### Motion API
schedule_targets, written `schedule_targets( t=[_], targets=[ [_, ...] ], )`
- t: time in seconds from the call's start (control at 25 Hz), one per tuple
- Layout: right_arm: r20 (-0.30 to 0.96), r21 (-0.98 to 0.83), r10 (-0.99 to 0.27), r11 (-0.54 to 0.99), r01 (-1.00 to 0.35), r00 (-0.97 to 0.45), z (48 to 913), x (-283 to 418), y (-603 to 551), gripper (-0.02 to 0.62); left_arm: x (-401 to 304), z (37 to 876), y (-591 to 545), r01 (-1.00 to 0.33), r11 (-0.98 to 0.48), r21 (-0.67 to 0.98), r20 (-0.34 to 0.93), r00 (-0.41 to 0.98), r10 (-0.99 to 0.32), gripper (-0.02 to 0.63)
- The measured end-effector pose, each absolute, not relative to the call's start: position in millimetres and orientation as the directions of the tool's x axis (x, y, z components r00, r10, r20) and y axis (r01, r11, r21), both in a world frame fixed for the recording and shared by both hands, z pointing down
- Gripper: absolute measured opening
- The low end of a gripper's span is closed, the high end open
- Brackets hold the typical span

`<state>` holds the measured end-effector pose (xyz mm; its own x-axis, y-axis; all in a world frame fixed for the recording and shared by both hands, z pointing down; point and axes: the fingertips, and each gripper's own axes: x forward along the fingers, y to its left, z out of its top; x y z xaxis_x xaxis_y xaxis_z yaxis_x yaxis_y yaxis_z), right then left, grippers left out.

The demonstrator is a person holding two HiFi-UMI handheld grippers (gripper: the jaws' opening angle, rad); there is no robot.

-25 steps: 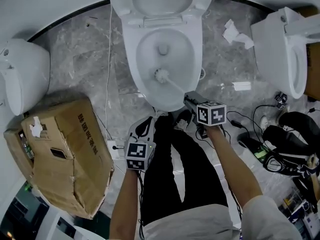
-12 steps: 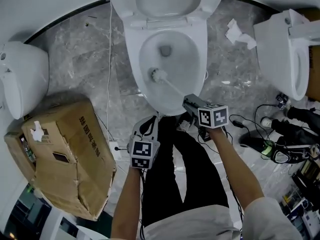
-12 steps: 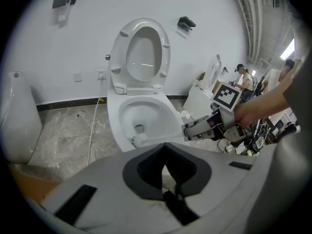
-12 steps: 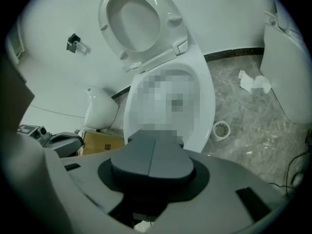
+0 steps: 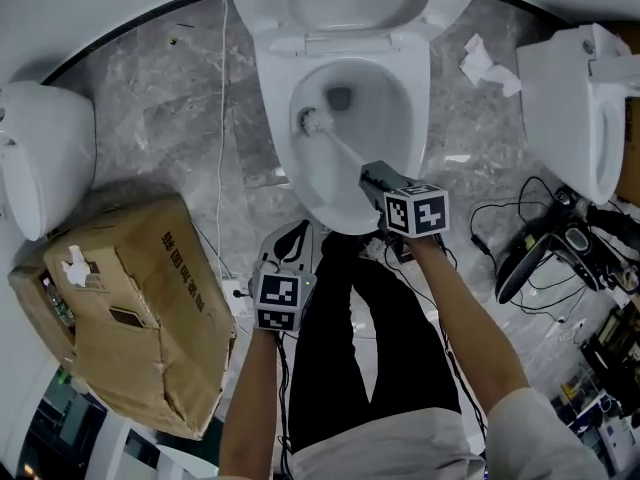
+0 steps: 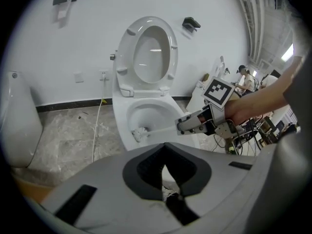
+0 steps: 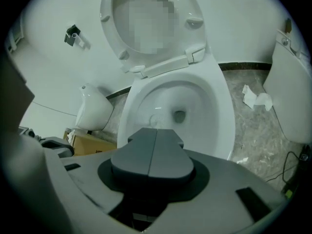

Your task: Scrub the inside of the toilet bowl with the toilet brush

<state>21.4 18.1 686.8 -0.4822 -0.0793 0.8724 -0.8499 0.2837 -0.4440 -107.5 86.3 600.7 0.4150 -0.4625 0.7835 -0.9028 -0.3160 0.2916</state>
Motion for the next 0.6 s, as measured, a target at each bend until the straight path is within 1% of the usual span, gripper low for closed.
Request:
schedule_targets(
  t=[0.16,0.4,0.6],
  targets=[
    [0.871,-0.446,-0.104,0.243,-0.861,-0.48,690.8,21.9,-8.5,0.183,-124.6,606.5,78.9,-0.905,-0.306,0.295,0.79,0.411,-0.454,0.028],
    [0.862,-0.423,-0.213,0.194,-0.885,-0.459,686.3,18.7,-57.2,0.175,-132.2,618.0,65.5,-0.889,-0.32,0.329,0.789,0.445,-0.424,0.028],
    [0.864,-0.369,-0.304,0.159,-0.916,-0.401,679.5,34.2,-95.6,0.175,-137.6,620.8,41.6,-0.874,-0.348,0.338,0.782,0.467,-0.413,0.028]
  ],
)
